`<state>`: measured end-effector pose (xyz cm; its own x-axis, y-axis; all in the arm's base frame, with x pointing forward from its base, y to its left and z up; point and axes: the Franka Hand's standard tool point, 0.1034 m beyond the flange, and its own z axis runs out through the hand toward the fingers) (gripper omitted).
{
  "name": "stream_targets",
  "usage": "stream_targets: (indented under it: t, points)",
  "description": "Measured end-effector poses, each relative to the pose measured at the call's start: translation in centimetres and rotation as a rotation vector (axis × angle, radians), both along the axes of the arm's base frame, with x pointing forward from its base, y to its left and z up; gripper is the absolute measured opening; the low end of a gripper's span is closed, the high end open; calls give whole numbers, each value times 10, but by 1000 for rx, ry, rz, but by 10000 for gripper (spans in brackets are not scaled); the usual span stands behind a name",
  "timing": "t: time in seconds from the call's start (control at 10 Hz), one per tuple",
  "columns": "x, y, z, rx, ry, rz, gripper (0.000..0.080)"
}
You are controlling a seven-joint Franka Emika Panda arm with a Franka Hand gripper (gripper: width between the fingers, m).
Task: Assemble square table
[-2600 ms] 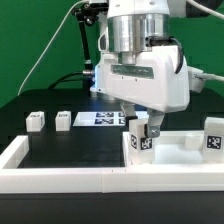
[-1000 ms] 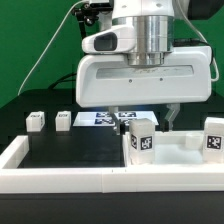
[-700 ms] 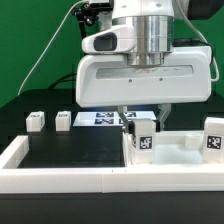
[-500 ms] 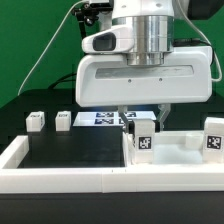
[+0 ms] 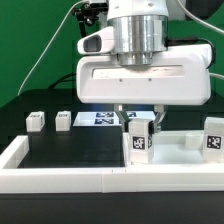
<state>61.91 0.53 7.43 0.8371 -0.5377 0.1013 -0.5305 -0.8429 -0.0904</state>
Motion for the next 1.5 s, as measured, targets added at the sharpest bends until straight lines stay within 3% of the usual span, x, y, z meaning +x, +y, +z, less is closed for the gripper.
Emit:
stream_targets:
  t: [0.7, 1.1, 1.2, 1.3, 1.4, 1.5]
  points:
    - [-1, 0, 0, 96, 55, -689, 292]
    - [-1, 0, -1, 99, 55, -716, 292]
    - [-1, 0, 0, 97, 54, -695, 472]
    - [0, -1, 0, 86, 50, -595, 588]
    - [0, -2, 0, 71, 47, -480, 588]
    - [0, 1, 0, 60, 46, -391, 637]
